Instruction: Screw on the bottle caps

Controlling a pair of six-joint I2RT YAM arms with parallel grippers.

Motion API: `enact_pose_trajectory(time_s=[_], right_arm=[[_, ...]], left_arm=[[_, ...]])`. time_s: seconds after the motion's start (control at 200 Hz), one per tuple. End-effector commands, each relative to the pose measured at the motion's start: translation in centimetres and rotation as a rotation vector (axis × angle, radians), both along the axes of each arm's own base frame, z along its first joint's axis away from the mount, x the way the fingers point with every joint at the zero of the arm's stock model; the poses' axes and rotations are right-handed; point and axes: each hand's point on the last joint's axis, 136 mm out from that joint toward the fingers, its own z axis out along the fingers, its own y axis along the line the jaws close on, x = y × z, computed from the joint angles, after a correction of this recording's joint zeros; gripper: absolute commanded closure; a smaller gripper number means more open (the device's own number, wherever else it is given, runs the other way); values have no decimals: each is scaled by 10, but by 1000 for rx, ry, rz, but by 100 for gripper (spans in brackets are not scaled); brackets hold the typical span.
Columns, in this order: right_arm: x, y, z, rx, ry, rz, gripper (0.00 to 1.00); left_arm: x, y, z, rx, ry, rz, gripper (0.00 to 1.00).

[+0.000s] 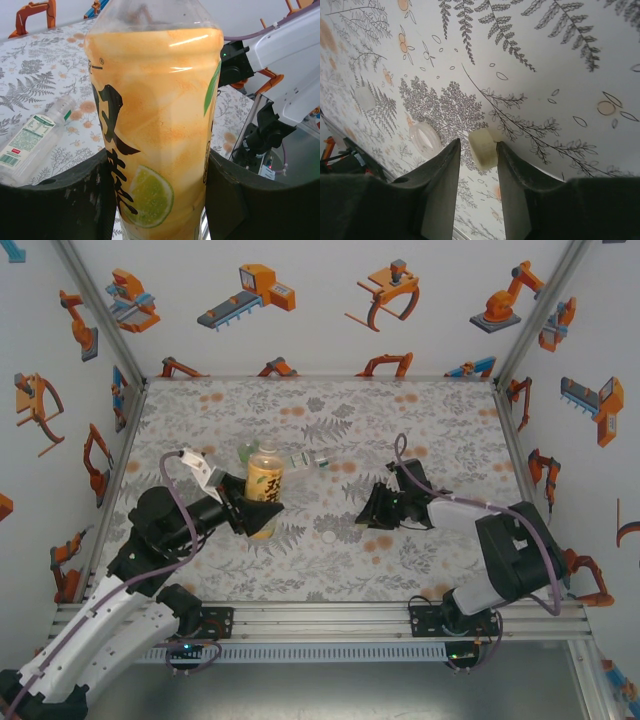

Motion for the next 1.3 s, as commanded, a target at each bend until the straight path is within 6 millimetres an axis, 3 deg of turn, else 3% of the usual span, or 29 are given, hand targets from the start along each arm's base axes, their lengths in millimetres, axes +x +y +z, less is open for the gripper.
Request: enact_pose_trajectory(time_s=[0.0, 0.355, 0.686, 0.966, 1.292], right_arm=[[-24, -37, -32, -195, 97, -32, 61], [13, -39, -7, -312, 67, -23, 59], [34, -22, 5, -478, 10, 29, 59], [30, 3, -2, -554, 3, 75, 57], [6, 9, -13, -635, 11, 110, 57]], left_arm=[[-8, 7, 26, -48, -49, 8, 94], [-13, 14, 28, -47, -60, 26, 93], [-18, 23, 24, -48, -65, 49, 93], [-19, 24, 23, -45, -67, 50, 92], [-17, 21, 16, -29, -60, 44, 91]])
